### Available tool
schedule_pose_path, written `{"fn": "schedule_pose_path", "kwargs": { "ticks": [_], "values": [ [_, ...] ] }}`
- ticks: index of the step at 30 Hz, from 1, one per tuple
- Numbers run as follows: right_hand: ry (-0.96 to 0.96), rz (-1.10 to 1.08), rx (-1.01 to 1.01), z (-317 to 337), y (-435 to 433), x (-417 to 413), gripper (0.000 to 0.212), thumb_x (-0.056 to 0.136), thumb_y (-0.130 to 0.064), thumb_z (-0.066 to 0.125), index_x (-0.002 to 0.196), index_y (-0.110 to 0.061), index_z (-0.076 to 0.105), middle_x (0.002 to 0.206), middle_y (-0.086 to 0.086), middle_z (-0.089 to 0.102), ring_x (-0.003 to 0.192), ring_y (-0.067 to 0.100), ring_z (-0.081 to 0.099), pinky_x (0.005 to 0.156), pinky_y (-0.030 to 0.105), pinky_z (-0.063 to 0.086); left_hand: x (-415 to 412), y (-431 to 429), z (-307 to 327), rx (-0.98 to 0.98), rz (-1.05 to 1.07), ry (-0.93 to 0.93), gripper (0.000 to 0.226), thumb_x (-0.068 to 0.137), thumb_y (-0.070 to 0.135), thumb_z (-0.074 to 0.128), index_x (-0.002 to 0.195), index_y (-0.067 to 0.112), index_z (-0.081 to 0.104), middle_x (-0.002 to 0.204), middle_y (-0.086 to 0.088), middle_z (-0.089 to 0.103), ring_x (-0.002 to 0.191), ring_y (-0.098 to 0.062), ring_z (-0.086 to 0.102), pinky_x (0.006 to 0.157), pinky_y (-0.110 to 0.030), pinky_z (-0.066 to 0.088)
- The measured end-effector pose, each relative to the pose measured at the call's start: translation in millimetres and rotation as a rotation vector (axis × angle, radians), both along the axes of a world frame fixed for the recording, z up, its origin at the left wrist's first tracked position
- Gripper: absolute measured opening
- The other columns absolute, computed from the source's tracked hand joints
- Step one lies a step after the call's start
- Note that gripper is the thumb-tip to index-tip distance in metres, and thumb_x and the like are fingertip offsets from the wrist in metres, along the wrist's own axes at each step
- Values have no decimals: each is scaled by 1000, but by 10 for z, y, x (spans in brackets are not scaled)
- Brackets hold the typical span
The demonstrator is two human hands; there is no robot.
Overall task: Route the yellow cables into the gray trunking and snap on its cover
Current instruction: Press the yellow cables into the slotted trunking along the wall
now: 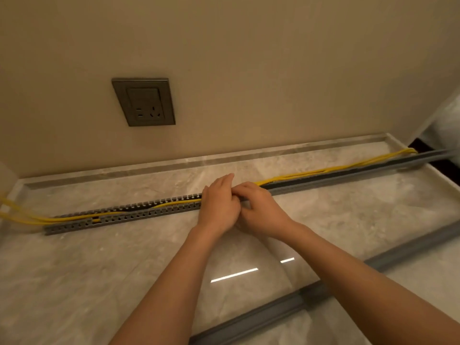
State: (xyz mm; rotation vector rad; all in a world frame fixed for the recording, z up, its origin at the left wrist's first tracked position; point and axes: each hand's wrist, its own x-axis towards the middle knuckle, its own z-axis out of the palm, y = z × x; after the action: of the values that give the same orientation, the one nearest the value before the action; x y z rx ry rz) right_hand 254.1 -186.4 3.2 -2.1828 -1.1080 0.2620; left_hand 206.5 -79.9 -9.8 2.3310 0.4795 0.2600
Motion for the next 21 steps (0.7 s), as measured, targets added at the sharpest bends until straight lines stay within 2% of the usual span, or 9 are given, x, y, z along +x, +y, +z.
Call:
{"fn": "schedule_pose_path", "kwargs": {
  "ticks": [4,7,8,13,15,18,21],
  "values": [
    [12,109,17,33,-247,368,35,81,-2,59,113,-13,67,107,5,64,97,12,58,86,17,43,83,-130,-106,122,133,122,50,98,32,36,145,15,29,148,-4,36,141,-19,19,116,-37,-2],
    [9,158,-4,65,-401,648,28,86,-5,59,112,-11,67,109,3,63,91,6,57,80,6,40,115,-178,-166,217,186,197,49,100,38,29,145,18,28,152,0,29,143,-17,11,115,-38,-3],
    [-4,175,-14,80,-472,773,27,86,-6,59,112,-12,67,109,3,63,92,7,57,79,6,39,142,-227,-165,237,217,221,48,100,38,27,145,19,29,153,2,27,144,-16,10,115,-38,-4],
    [-80,160,-82,108,-640,1171,25,93,-18,55,115,-16,65,117,0,61,108,14,54,86,18,38,176,-289,-190,236,280,289,44,102,36,19,145,28,27,154,8,20,144,-11,2,113,-41,-11],
    [-116,144,-153,59,-647,1295,27,94,-26,53,117,-17,64,120,2,60,112,18,52,92,28,40,189,-294,-199,244,294,300,44,102,36,19,144,30,27,154,9,20,143,-11,2,113,-41,-11],
    [-141,79,-237,-40,-653,1423,29,92,-40,52,108,-21,66,110,1,62,103,20,54,88,39,44,215,-298,-211,234,312,310,44,102,37,18,144,31,27,153,9,20,143,-10,2,113,-41,-12],
    [-114,6,-259,-92,-689,1450,29,87,-48,56,92,-21,65,91,-2,59,88,18,54,80,37,46,214,-297,-234,235,314,315,45,101,40,19,144,32,27,153,10,19,143,-9,1,112,-41,-13]
  ]
}}
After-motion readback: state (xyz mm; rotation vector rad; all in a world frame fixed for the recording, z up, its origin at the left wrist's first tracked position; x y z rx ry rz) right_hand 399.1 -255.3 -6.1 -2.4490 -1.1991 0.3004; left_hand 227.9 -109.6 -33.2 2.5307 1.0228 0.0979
